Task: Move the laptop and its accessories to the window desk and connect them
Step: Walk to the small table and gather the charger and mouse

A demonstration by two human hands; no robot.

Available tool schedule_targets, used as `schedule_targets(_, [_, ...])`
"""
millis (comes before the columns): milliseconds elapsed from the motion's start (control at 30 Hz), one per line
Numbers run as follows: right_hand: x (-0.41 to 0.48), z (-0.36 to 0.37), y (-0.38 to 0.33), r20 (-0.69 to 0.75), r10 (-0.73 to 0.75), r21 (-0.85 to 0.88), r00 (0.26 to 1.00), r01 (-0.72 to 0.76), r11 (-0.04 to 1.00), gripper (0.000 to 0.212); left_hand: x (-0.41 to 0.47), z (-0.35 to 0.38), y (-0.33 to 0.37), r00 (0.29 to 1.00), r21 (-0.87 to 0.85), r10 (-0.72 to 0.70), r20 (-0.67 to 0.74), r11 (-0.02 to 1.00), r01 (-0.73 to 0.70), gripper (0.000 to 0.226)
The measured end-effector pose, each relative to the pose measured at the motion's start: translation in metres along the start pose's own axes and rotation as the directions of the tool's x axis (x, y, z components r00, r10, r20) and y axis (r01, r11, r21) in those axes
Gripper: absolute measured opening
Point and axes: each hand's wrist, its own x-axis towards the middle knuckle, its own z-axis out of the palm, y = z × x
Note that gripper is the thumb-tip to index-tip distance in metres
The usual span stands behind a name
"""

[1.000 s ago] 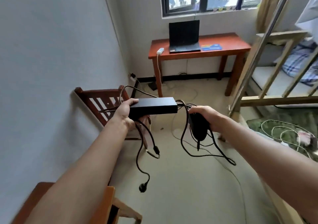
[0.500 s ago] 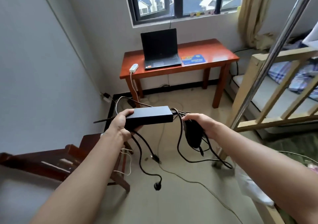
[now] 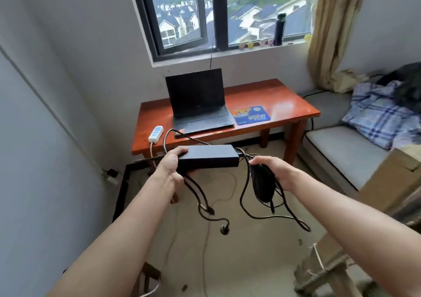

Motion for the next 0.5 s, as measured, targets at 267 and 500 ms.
schedule_targets(267, [0.109,-0.077,-0.108,-0.153,-0.112,0.152,0.982,0.136,0.979,0.019,0.136,0.122,0.098,0.993,0.009,-0.017,0.113,1.000,0.016,0.011])
schedule_targets(500, [0.208,-0.160,-0.193,-0.123,-0.207,0.272,0.971,0.234,0.933,0.019,0.249,0.226,0.146,0.989,0.010,-0.015,0.146,1.000,0.014,0.011])
